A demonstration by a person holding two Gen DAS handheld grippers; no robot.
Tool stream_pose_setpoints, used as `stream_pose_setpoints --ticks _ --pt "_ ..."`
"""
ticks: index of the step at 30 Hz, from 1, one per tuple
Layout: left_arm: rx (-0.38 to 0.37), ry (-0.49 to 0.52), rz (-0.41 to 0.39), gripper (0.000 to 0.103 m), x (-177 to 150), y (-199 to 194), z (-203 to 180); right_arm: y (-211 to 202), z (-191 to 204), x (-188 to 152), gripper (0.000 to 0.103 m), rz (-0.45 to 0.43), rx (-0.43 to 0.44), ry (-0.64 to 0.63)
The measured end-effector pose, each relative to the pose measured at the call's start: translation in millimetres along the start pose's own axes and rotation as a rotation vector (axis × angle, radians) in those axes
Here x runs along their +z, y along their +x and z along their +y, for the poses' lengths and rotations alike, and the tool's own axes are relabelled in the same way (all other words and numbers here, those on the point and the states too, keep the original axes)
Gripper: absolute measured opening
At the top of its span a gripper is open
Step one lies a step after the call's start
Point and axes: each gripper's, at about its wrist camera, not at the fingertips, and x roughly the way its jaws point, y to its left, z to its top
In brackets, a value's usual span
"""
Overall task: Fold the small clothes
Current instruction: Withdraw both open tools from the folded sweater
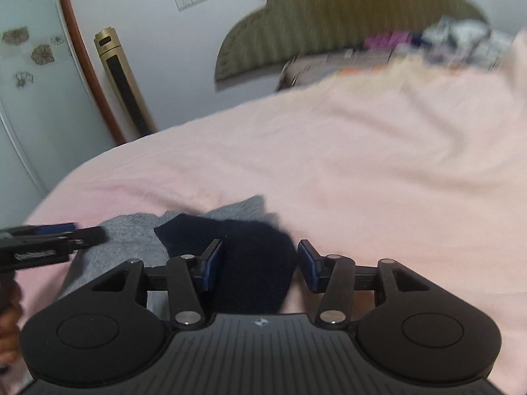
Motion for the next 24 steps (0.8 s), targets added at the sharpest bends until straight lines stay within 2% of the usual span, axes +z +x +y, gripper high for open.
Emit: stream_pose_setpoints --ticks 1,3,5,8,10,11,13,16,20,24 --pt "-0.010 -0.004 0.011 0.086 -7.7 -11.5 0.0 -11.9 3.6 -3.7 0.058 -0.003 0.010 -0.024" --pt "-0.024 0.004 0.036 0.093 -25.6 -29.3 -3.3 -29.4 9.1 -15.0 0.063 0.014 0.073 -0.053" --pt "-0.018 0.015 0.048 0.094 -44.6 -45.2 -5.7 -34.4 12.2 -25.8 0.064 0.056 0.117 -0.075" --pt "0.022 0.076 0.026 0.094 -69.2 -63.4 -11.4 -35.4 19.5 -46.5 0.064 0.091 0.043 -0.143" --pt "0.070 0.121 0.025 0.095 -78.0 -65.3 -14.5 -35.6 18.0 -53.0 0.074 0.074 -0.014 -0.134" --pt "0.084 0.115 0.037 0.095 -80.1 -66.7 -13.1 -38.7 15.9 -52.6 0.074 0.070 -0.020 -0.093" --pt "0.061 0.056 0.045 0.095 -82.6 -75.7 -5.7 -51.5 14.1 -52.5 0.074 0.041 0.006 -0.023" --pt "0.046 -0.004 0.055 0.095 -86.4 -85.1 -1.8 -62.0 19.3 -61.6 0.074 0.038 0.056 -0.012" --pt "0.071 -0.031 0.088 0.095 -91.3 -83.4 -4.1 -55.6 33.3 -77.3 0.075 0.088 -0.018 -0.015" --pt "0.068 -0.062 0.095 0.097 -91.9 -88.5 -3.7 -65.2 35.7 -83.3 0.079 0.077 -0.020 0.020"
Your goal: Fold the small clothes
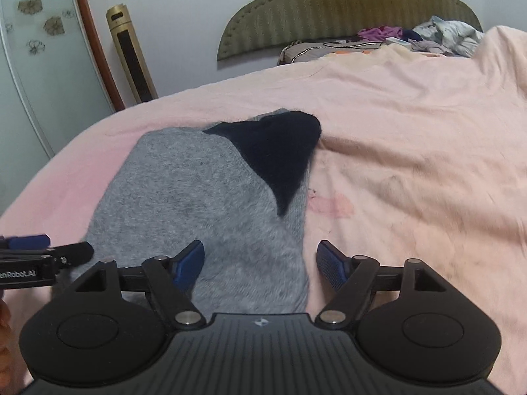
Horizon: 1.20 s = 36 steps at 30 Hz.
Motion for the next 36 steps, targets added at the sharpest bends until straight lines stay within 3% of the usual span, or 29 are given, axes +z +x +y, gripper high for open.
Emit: stream_pose_setpoints --ticks 14,23,36 --pt "0.017 -0.039 -0.008 0.100 -20.5 -28.1 -0.8 -25.0 14.5 -22.7 0.082 -0.002 -0.024 -0.005" --pt "0.031 -0.065 -0.018 0.102 -42.1 -42.8 1.9 -39.0 29.2 -38.6 0.085 -0.016 -0.082 -0.061" --pt "0.067 -0.018 -0.034 0.103 -63.5 -44.8 -6.7 -51.2 40.5 -59.6 0.087 -0.008 -0.106 -0.105"
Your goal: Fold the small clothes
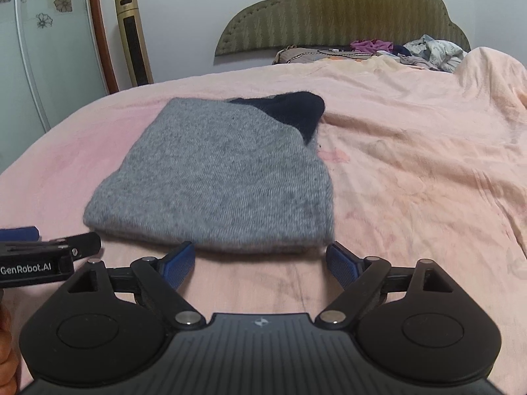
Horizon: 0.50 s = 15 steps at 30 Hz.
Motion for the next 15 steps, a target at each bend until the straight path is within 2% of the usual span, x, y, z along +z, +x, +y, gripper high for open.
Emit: stream_pose_setpoints --ticks 5,12,15 --pt "-0.014 -0.011 0.031 0.103 -3.6 6.9 3.0 2.1 7.7 -6.1 0.088 0.001 -0.034 -0.046" --pt "0.004 0.008 0.029 0.103 -5.5 7.7 -0.1 3.1 9.9 -9.2 0.091 -0.003 -0.049 -0.074" --pt "0.001 0.005 0.030 0.103 -5.3 8.1 0.3 4.6 12.0 -10.7 0.099 0.001 -0.046 -0.086"
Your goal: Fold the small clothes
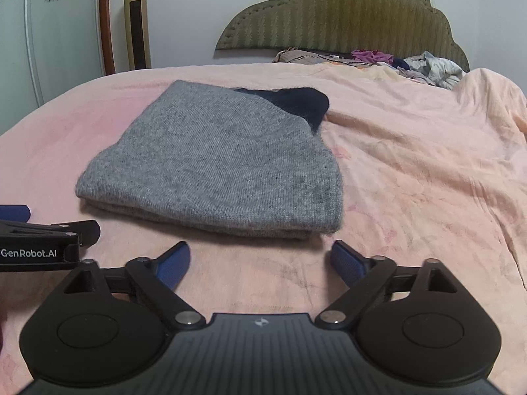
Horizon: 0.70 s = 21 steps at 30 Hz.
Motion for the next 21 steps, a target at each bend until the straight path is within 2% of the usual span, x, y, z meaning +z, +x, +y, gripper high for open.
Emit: stream_pose_setpoints --ticks 15,21 --pt "0.003 -0.001 -0.002 0.103 -0.1 1.2 0.9 2.7 -1.3 -0.4 0.103 0.002 -0.013 0.009" --pt "0.016 -0.006 -0.015 0.103 -2.8 -1.3 0.1 1.0 -1.2 -2.0 0.103 -0.005 -0.044 0.028"
